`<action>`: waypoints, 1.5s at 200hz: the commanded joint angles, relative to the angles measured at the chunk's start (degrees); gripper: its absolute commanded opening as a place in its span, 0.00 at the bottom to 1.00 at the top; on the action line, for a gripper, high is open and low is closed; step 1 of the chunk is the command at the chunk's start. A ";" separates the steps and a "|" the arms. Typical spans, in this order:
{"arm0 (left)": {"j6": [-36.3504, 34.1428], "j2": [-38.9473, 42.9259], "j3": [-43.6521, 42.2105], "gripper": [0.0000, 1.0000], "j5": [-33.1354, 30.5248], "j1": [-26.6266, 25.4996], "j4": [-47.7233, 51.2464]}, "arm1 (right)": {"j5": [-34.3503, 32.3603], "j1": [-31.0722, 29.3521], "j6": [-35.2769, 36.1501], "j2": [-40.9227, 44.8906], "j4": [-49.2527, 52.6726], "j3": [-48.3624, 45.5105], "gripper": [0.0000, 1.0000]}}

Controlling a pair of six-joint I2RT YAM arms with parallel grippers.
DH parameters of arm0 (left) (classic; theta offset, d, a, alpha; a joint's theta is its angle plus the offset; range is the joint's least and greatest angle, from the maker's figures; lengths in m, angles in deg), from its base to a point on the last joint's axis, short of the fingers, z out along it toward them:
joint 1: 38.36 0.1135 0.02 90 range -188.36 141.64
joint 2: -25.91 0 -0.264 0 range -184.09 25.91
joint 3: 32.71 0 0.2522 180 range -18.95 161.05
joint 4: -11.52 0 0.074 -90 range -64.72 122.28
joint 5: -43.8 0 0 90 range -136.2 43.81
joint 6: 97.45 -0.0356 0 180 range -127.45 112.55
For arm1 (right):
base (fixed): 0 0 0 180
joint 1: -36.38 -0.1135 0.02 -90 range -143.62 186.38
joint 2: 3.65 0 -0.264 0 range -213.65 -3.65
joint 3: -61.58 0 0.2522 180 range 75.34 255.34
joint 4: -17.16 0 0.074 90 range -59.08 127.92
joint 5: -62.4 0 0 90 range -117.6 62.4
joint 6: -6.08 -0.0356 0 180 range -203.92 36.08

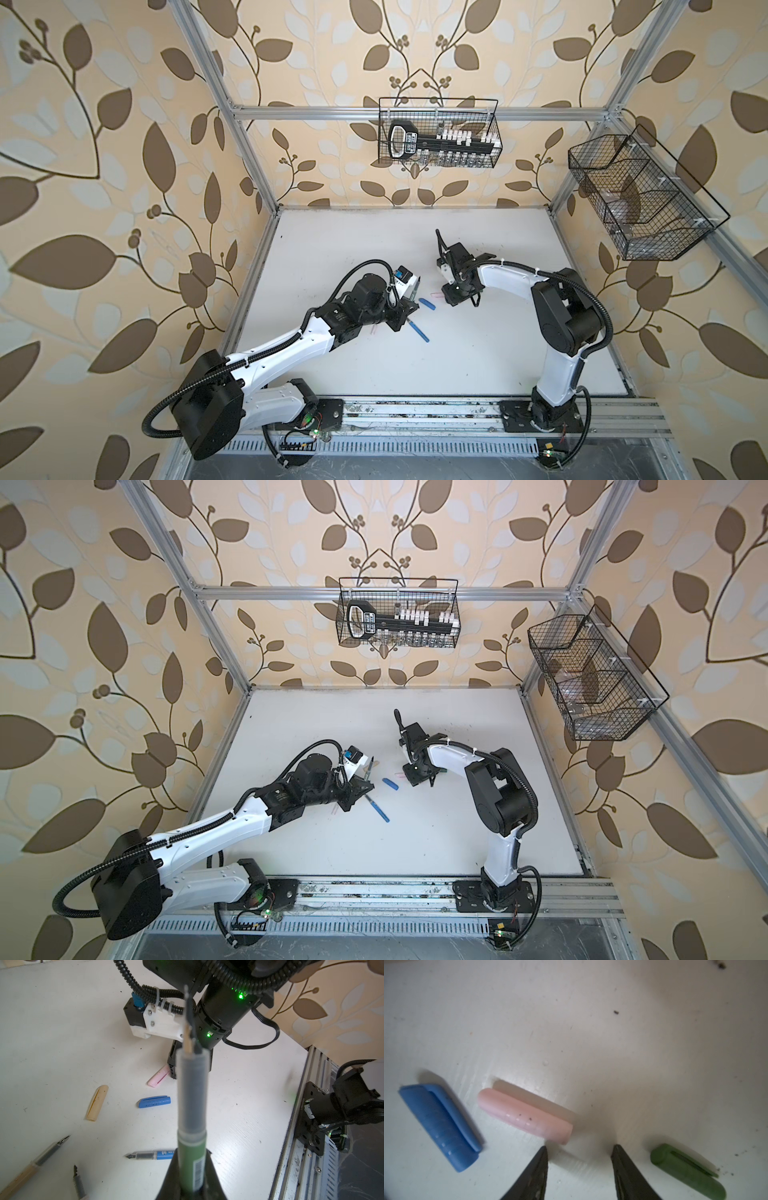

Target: Insert the pens into the pen caps

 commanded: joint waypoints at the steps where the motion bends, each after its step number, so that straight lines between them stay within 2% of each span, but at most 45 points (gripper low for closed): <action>1: -0.30 0.56 -0.46 0.00 -0.28 -0.63 -1.40 | -2.64 0.72 0.40 -2.12 0.27 1.25 0.51; 57: -0.03 0.47 -0.50 0.00 -0.02 -0.63 -1.60 | -3.57 1.89 -0.03 -4.12 -2.91 4.76 0.52; 134: -0.29 2.64 -1.02 0.00 -0.87 -0.63 -1.11 | 3.20 0.68 -2.52 -9.51 -4.80 12.70 0.52; 172: -0.25 3.37 -1.45 0.00 -1.31 -0.63 -1.48 | 5.72 1.45 -6.44 -5.75 -4.87 11.84 0.53; 217: -0.46 2.43 -1.09 0.00 -3.21 -0.63 -2.19 | 7.46 -0.33 -14.42 2.63 -8.27 2.00 0.54; 248: 0.54 4.12 -2.45 0.00 -2.51 -0.63 -3.45 | 3.49 -4.03 -16.03 5.28 -5.68 0.70 0.55; 270: 0.66 6.51 -4.29 0.00 -4.63 -0.63 -4.95 | 3.11 -4.57 -16.58 3.68 -4.17 1.29 0.55; 300: 0.67 8.11 -4.89 0.00 -5.79 -0.63 -4.84 | 1.89 -5.27 -15.91 -1.71 -1.80 7.21 0.55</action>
